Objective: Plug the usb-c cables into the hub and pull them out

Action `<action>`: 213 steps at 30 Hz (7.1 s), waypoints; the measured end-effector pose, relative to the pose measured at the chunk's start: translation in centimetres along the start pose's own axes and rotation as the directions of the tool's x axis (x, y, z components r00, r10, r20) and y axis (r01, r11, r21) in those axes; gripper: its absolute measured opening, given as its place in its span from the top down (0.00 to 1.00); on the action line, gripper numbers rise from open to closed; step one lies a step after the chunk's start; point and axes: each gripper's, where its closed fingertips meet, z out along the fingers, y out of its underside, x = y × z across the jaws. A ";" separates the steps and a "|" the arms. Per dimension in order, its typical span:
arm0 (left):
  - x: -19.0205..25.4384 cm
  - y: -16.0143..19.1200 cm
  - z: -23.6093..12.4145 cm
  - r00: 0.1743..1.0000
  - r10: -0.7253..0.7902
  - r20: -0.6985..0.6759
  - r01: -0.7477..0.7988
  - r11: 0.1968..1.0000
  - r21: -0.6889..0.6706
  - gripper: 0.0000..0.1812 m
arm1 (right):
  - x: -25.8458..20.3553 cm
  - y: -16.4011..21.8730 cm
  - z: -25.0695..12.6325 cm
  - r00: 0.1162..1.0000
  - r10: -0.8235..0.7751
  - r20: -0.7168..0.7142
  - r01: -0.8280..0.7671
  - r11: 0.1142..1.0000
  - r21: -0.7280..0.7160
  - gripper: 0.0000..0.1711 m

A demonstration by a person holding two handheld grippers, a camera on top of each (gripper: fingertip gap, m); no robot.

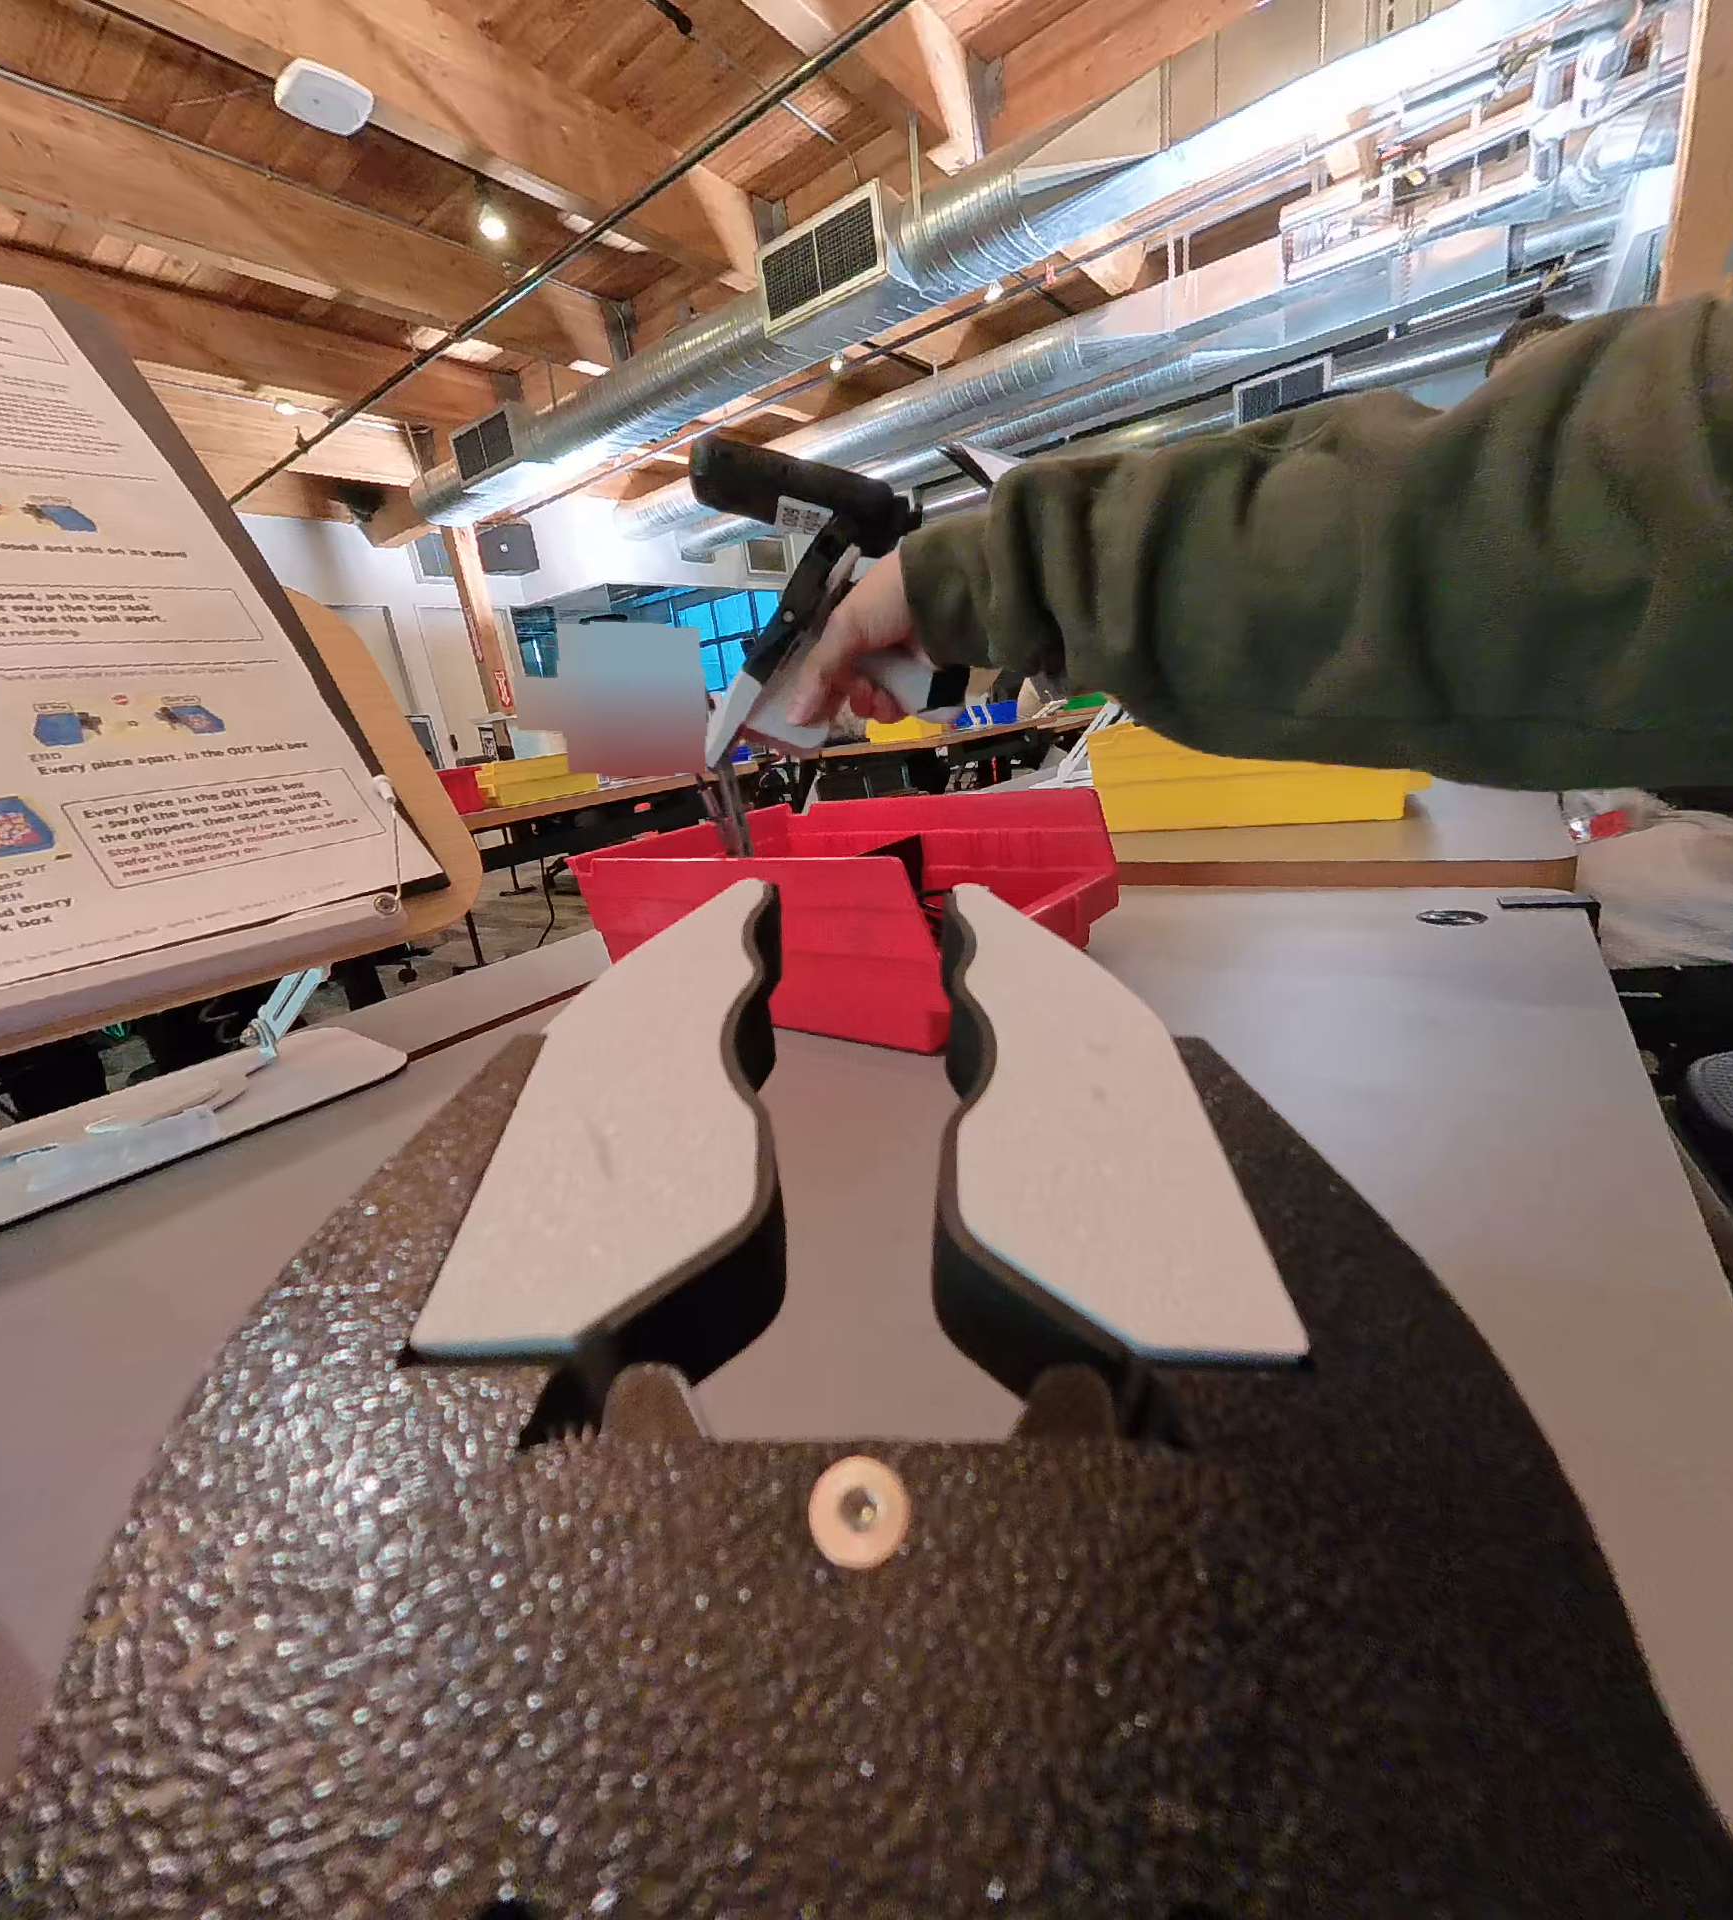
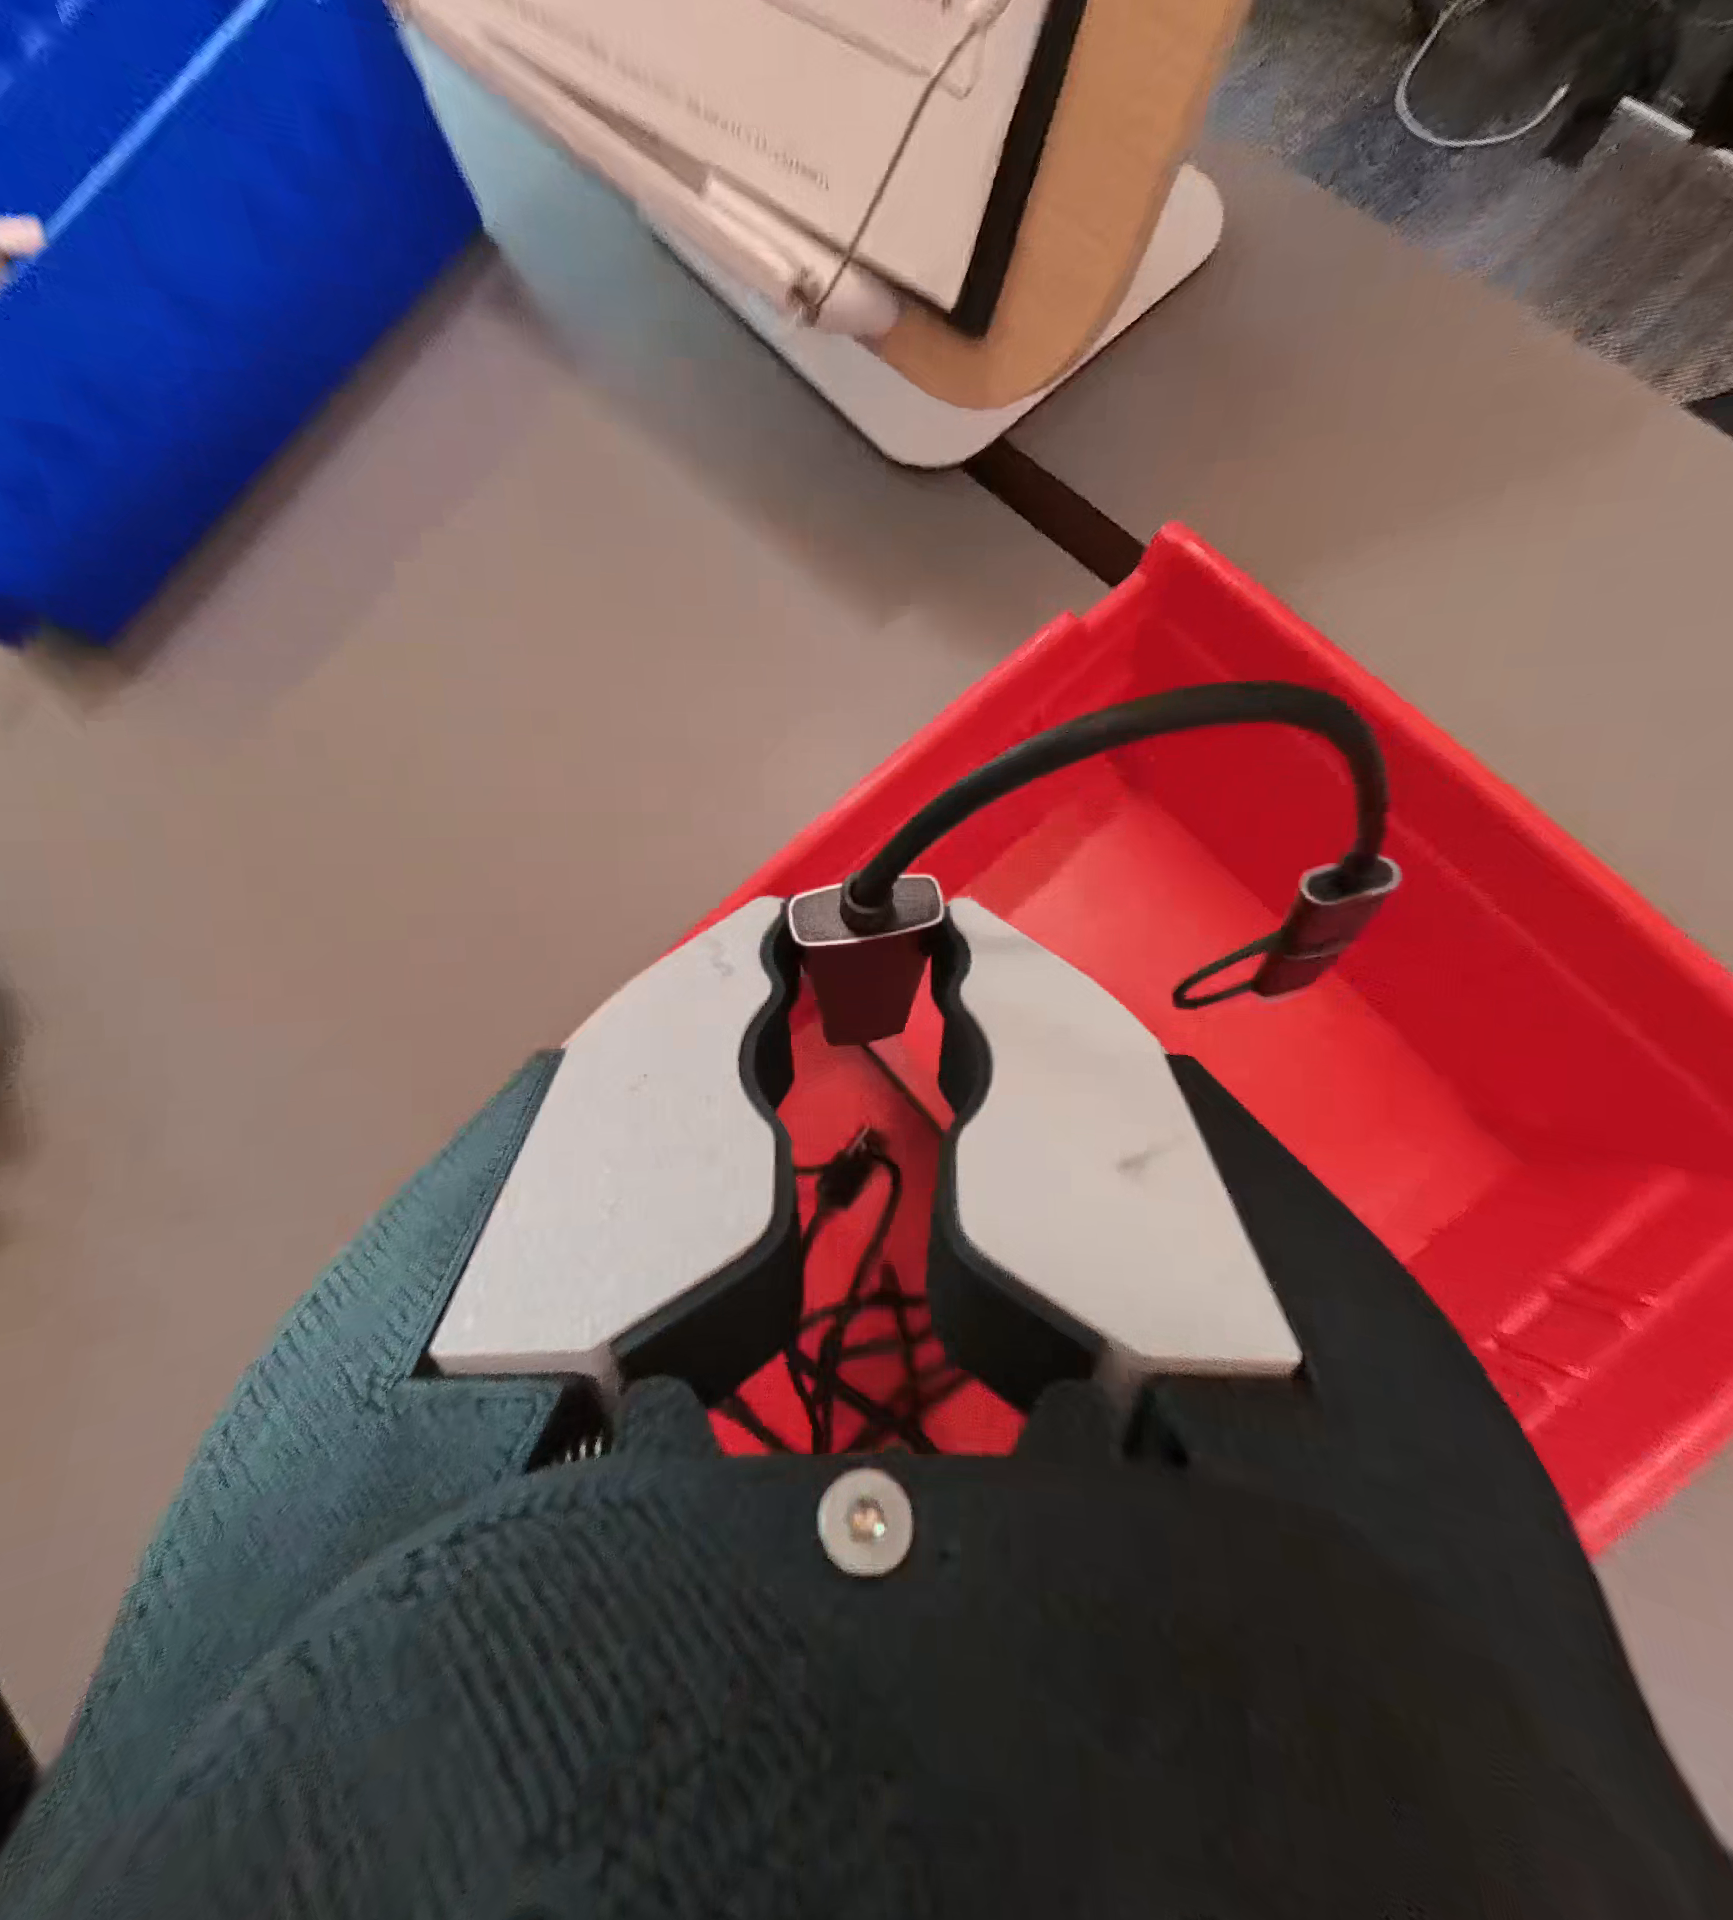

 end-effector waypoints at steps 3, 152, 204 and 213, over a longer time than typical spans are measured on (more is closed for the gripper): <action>0.0 0.0 0.0 1.000 -0.001 -0.001 0.001 1.000 0.001 0.85 | 2.0 -0.3 0.8 0.992 0.092 -0.081 -0.087 0.994 0.069 0.86; -10.1 3.7 1.8 0.888 -0.053 0.456 0.259 0.878 -0.403 0.87 | -25.5 0.0 2.5 0.963 -0.264 0.050 0.140 0.650 0.747 0.72; -9.0 5.7 1.9 0.894 0.149 0.423 0.086 0.869 -0.487 0.87 | -27.6 2.1 8.4 0.927 -0.310 -0.211 0.368 0.649 0.666 0.94; -9.2 6.3 1.4 0.873 0.100 0.478 0.126 0.900 -0.417 0.87 | -27.7 2.8 9.8 0.949 -0.292 -0.122 0.299 0.703 0.645 0.94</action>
